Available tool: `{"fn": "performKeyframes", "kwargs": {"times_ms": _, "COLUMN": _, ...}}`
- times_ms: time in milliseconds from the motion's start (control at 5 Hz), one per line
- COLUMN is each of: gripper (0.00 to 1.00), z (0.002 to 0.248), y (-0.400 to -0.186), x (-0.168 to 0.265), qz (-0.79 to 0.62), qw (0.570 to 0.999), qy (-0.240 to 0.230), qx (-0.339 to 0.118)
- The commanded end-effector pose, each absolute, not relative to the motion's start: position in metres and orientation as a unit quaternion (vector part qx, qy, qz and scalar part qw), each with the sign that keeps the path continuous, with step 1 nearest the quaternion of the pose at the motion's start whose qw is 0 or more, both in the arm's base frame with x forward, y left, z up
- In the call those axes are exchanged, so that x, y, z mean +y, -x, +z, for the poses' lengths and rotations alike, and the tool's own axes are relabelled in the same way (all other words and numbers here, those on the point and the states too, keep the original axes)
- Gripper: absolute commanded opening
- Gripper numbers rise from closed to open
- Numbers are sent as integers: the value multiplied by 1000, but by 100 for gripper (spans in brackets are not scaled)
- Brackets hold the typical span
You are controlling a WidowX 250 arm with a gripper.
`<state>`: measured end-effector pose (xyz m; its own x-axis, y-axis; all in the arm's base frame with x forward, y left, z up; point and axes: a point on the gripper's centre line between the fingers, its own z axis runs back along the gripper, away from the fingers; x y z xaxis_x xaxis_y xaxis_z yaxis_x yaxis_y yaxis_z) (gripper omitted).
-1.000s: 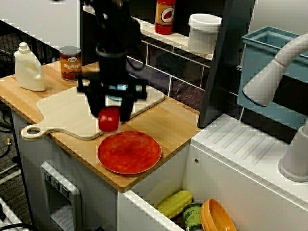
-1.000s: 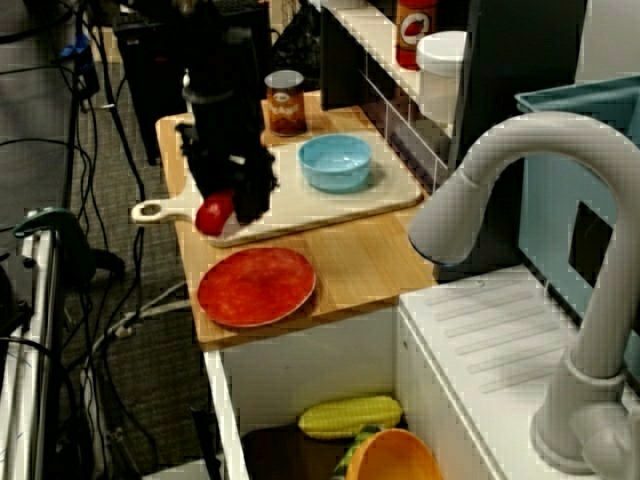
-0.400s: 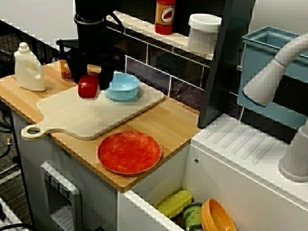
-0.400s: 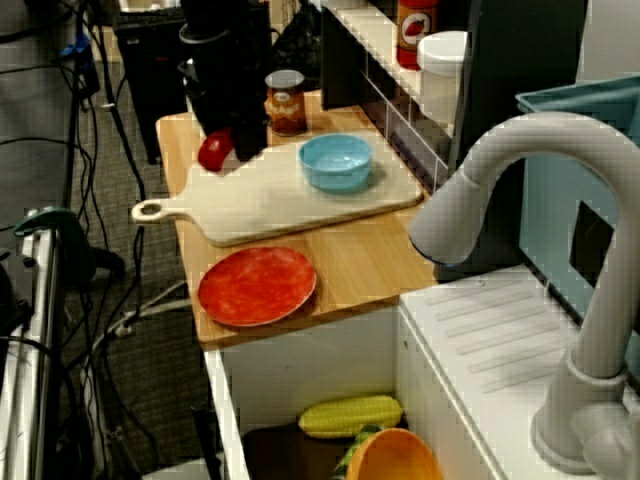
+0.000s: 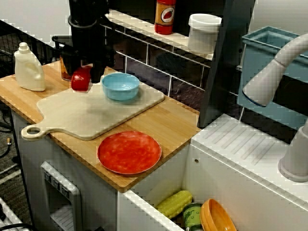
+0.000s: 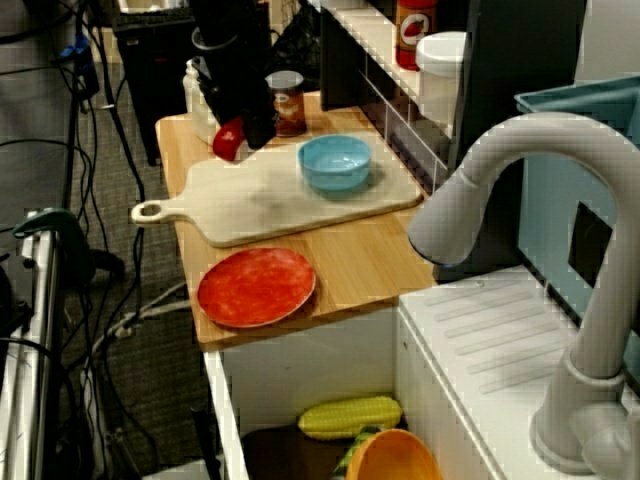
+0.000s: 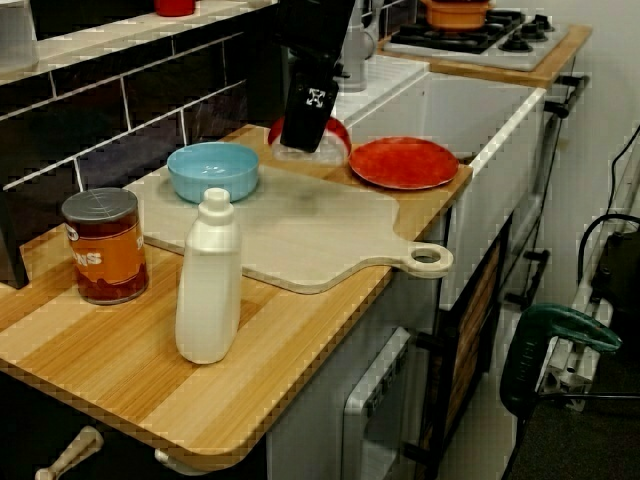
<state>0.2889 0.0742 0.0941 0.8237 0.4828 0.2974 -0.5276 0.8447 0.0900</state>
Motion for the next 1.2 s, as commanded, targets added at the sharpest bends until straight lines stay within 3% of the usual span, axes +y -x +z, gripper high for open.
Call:
{"fn": "performKeyframes", "kwargs": {"times_ms": 0, "gripper": 0, "z": 100, "y": -304, "x": 90, "qz": 246, "qw": 949, "qy": -109, "qx": -164}}
{"fn": "performKeyframes", "kwargs": {"times_ms": 800, "gripper": 0, "z": 81, "y": -282, "x": 86, "qz": 220, "qw": 954, "qy": -126, "qx": -159}}
{"fn": "performKeyframes", "kwargs": {"times_ms": 1000, "gripper": 48, "z": 78, "y": -285, "x": 86, "qz": 223, "qw": 954, "qy": -125, "qx": -154}}
